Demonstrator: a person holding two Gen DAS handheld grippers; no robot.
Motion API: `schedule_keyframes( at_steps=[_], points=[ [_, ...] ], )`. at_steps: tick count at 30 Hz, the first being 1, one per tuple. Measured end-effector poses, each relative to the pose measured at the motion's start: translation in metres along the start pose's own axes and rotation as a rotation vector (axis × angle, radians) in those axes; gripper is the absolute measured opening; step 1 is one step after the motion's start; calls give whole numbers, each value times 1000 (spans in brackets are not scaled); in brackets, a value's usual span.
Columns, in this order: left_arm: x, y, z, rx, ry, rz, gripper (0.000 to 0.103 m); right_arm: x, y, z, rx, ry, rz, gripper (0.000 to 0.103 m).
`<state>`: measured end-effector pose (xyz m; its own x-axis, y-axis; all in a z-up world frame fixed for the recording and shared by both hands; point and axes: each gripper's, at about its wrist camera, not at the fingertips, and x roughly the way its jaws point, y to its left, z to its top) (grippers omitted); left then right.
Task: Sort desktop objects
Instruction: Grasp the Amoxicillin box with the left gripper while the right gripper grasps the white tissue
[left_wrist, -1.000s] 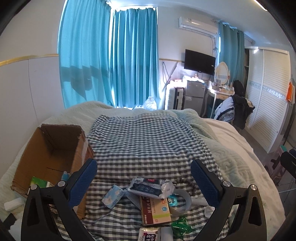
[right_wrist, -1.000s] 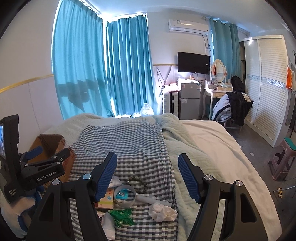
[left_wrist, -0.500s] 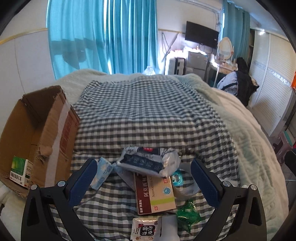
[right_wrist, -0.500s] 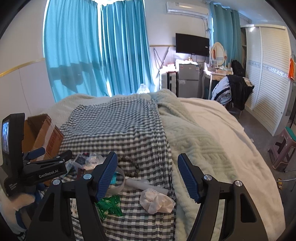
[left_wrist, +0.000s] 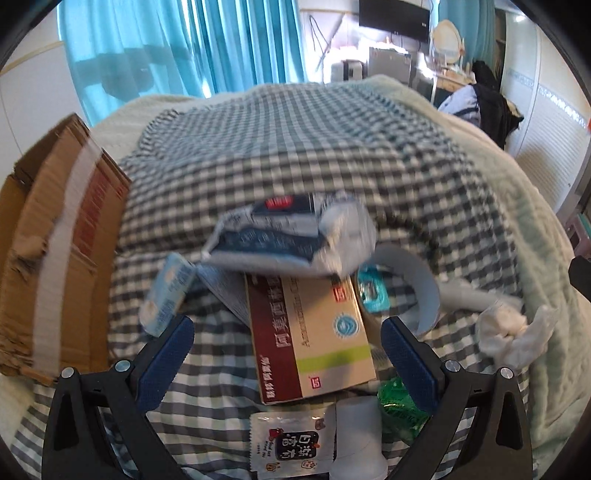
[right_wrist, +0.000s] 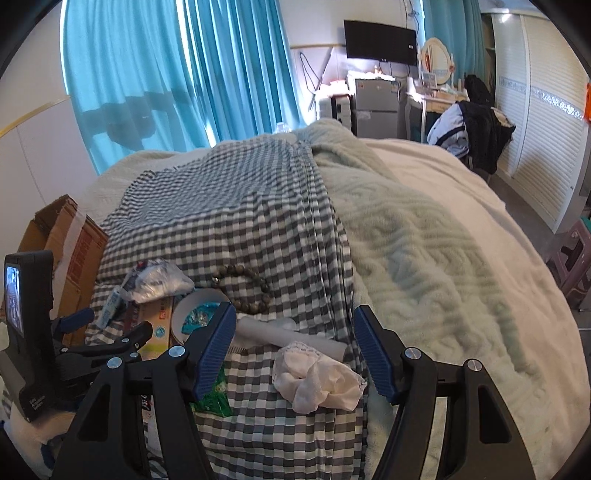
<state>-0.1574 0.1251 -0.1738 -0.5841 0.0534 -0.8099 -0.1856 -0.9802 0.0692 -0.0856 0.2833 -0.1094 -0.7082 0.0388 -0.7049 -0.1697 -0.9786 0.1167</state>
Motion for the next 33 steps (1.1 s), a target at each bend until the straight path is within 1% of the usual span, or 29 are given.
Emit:
schedule_keyframes(
  at_steps=[4, 5, 9, 11, 12, 13, 15, 16, 18, 20, 21, 22, 23, 28, 31, 33],
  points=[
    [19, -3, -6, -4, 54, 5, 103, 18, -4, -9, 10, 56, -23, 66],
    [25, -3, -8, -9, 63, 19, 103, 23, -6, -11, 19, 71, -27, 66],
    [37, 1, -12, -14, 72, 56, 103, 41, -13, -22, 40, 131, -26, 66],
    [42, 3, -14, -11, 85, 59, 103, 51, -14, -28, 45, 165, -15, 66],
    [44, 4, -15, -11, 87, 62, 100, 55, -13, -30, 45, 176, -14, 66],
    [46, 5, -17, -5, 86, 62, 91, 59, -12, -33, 40, 191, -17, 66],
    [48, 4, -19, 8, 87, 62, 75, 68, -11, -39, 27, 211, -30, 66],
    [48, 4, -21, 11, 77, 58, 75, 73, -11, -43, 23, 223, -35, 66],
    [46, 3, -20, 21, 71, 54, 75, 85, -12, -50, 21, 276, -43, 65],
    [44, 2, -20, 28, 71, 48, 75, 88, -11, -53, 15, 291, -79, 41],
    [42, 2, -19, 30, 70, 45, 75, 87, -11, -53, 15, 289, -80, 39],
    [39, 1, -18, 33, 67, 41, 75, 85, -11, -52, 13, 286, -76, 33],
    [36, 0, -17, 38, 60, 37, 75, 84, -10, -52, 11, 283, -79, 30],
    [21, -2, -16, 44, 31, 17, 75, 85, -5, -58, -16, 281, -106, 29],
    [8, -1, -16, 39, 17, -3, 75, 77, -1, -57, -26, 259, -123, 22],
    [-3, 0, -14, 44, -6, -16, 75, 68, 3, -54, -33, 240, -127, 21]
  ],
)
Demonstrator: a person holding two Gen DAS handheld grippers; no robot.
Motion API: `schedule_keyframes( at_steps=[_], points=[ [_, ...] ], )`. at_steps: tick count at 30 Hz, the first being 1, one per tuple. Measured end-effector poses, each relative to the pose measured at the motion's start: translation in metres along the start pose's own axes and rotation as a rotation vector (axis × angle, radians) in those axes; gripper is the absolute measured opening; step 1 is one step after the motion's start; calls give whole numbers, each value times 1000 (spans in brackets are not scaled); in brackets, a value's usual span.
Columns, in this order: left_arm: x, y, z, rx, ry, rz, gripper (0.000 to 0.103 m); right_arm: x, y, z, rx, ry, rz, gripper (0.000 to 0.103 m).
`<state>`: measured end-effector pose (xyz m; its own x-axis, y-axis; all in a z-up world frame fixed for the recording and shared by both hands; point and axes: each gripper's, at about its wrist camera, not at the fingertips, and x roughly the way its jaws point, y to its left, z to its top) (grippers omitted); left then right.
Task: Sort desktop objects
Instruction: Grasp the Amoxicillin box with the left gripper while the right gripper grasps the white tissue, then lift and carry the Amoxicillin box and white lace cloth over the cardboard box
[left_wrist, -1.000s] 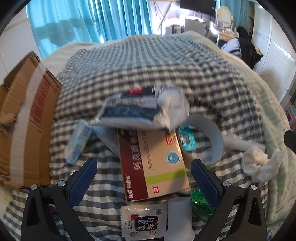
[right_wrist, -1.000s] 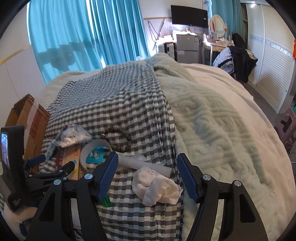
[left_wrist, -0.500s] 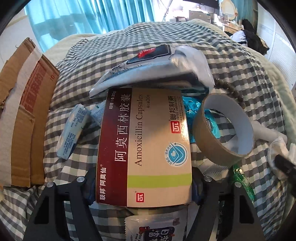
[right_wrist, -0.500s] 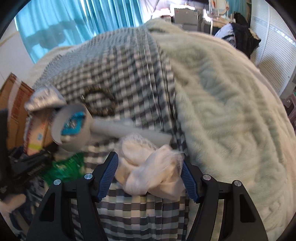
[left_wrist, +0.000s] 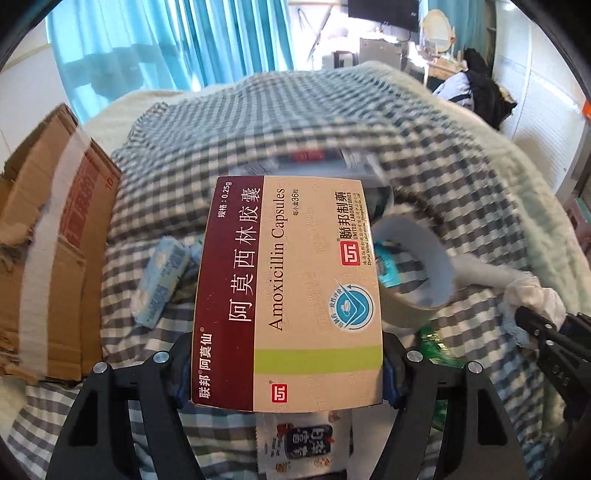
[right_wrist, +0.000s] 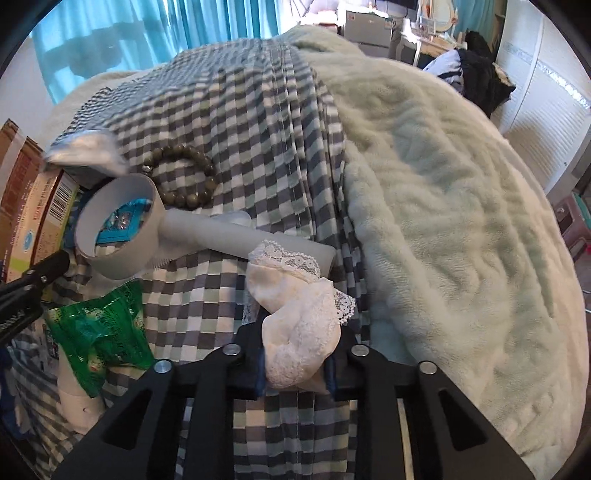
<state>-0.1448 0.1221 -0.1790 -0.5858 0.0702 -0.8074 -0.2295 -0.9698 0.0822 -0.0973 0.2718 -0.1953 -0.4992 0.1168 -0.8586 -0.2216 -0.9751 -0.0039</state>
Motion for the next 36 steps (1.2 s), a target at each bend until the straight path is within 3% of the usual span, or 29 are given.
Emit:
schedule_keyframes(
  at_steps=[21, 36],
  points=[
    [-101, 47, 15, 2, -193, -86, 75, -120, 74, 20, -38, -238, 79, 20],
    [-166, 109, 29, -54, -340, -65, 75, -189, 133, 50, -92, -385, 176, 20]
  ],
)
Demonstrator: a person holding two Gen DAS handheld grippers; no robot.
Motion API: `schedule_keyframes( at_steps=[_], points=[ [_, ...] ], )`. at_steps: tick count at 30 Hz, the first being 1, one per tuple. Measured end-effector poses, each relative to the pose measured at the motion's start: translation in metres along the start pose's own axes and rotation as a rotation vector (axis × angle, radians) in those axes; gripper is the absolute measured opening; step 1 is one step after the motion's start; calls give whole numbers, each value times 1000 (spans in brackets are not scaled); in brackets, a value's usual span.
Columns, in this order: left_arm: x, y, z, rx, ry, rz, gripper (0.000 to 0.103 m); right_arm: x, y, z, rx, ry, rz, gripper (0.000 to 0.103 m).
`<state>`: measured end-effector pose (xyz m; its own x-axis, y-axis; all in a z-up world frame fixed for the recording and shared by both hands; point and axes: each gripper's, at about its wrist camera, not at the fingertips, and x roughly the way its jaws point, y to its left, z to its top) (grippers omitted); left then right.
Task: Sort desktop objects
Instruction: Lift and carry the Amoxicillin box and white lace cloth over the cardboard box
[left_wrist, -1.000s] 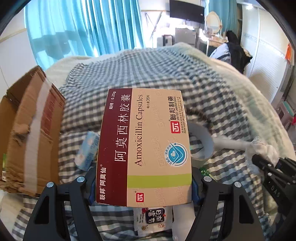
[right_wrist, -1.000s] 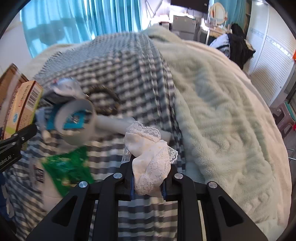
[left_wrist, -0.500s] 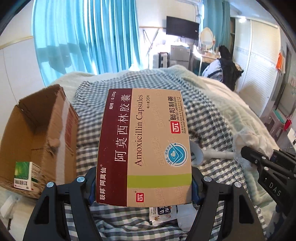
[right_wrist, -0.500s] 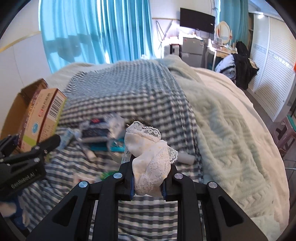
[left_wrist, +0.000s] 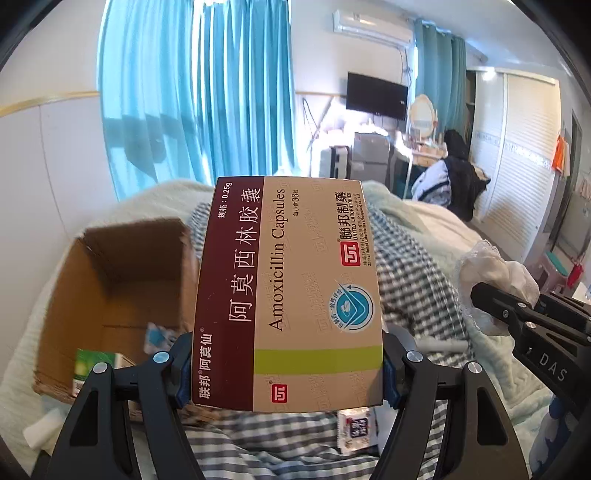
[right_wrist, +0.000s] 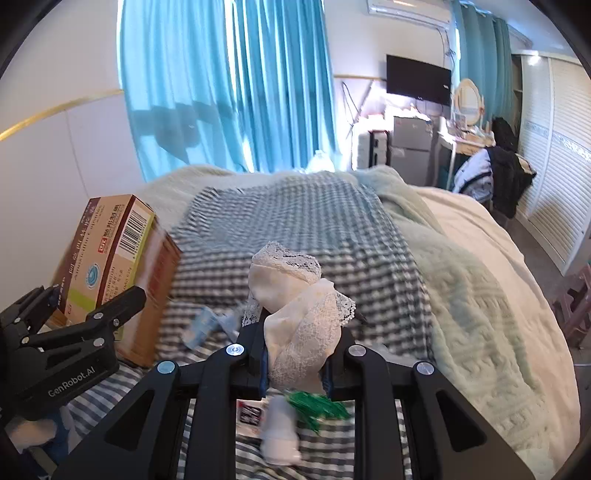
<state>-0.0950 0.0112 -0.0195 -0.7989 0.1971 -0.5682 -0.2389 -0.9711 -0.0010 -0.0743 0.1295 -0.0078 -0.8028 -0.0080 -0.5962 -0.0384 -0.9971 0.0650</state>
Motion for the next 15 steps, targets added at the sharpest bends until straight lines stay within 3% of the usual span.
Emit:
schedule_keyframes(
  at_steps=[15],
  points=[
    [-40, 59, 22, 7, -99, 56, 75, -17, 66, 37, 1, -101, 113, 20]
  ],
)
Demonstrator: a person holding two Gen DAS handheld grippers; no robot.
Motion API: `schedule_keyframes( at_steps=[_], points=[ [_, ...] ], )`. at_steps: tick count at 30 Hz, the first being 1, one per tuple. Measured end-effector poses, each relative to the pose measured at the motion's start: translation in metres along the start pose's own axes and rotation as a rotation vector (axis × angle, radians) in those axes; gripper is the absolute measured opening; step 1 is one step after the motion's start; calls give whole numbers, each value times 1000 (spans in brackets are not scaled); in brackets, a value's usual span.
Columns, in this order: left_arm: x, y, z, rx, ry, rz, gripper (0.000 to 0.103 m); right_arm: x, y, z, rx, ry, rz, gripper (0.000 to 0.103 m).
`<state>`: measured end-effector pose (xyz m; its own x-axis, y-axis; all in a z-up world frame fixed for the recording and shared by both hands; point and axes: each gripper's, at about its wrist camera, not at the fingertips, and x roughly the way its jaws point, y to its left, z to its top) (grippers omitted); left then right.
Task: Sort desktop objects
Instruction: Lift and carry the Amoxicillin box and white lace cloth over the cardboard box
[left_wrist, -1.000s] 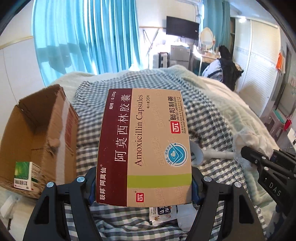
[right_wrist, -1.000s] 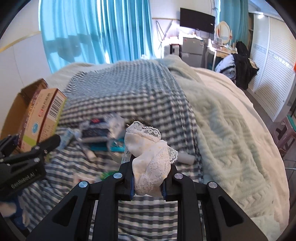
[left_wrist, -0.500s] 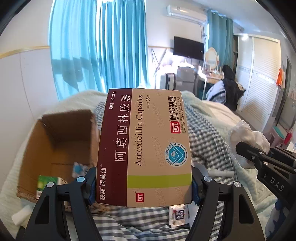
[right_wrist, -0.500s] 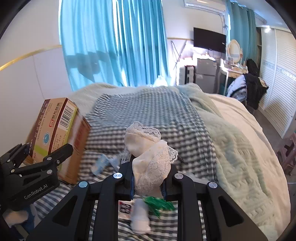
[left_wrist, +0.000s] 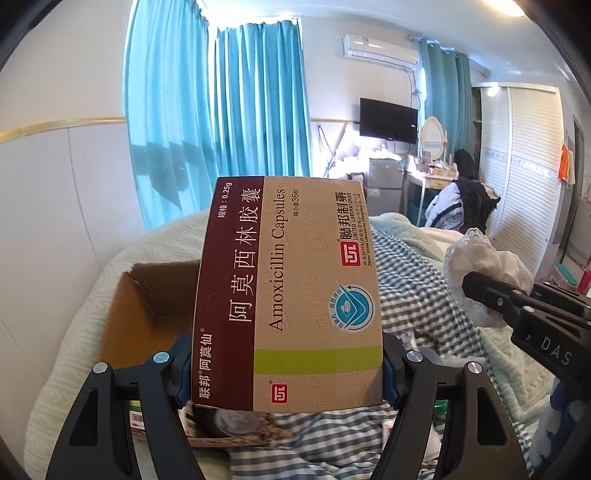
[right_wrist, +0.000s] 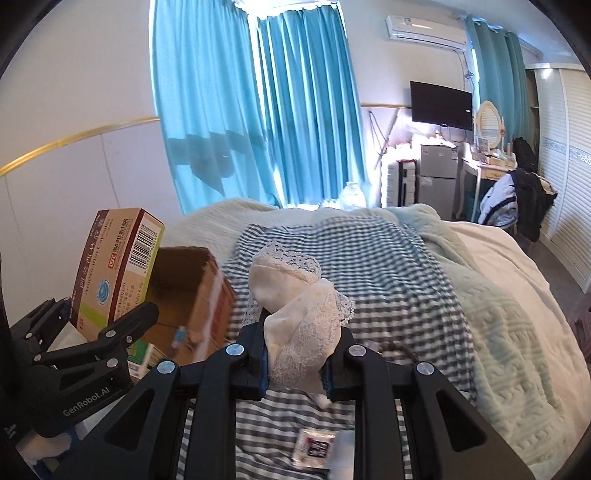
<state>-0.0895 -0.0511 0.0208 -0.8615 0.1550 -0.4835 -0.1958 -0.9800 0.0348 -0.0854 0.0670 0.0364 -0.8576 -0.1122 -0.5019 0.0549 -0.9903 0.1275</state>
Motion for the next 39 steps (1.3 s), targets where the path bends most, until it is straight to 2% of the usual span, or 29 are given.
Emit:
schedule_keyframes(
  at_steps=[12, 23, 32, 39],
  points=[
    [-8, 43, 7, -38, -25, 25, 75, -5, 46, 20, -40, -61, 45, 20],
    [0, 76, 12, -56, -31, 54, 75, 10, 79, 28, -61, -101, 98, 20],
    [19, 101, 8, -73, -1, 88, 75, 38, 99, 24, -85, -72, 160, 20],
    [47, 124, -3, -108, 52, 118, 75, 71, 115, 16, -109, -22, 210, 20]
  ],
)
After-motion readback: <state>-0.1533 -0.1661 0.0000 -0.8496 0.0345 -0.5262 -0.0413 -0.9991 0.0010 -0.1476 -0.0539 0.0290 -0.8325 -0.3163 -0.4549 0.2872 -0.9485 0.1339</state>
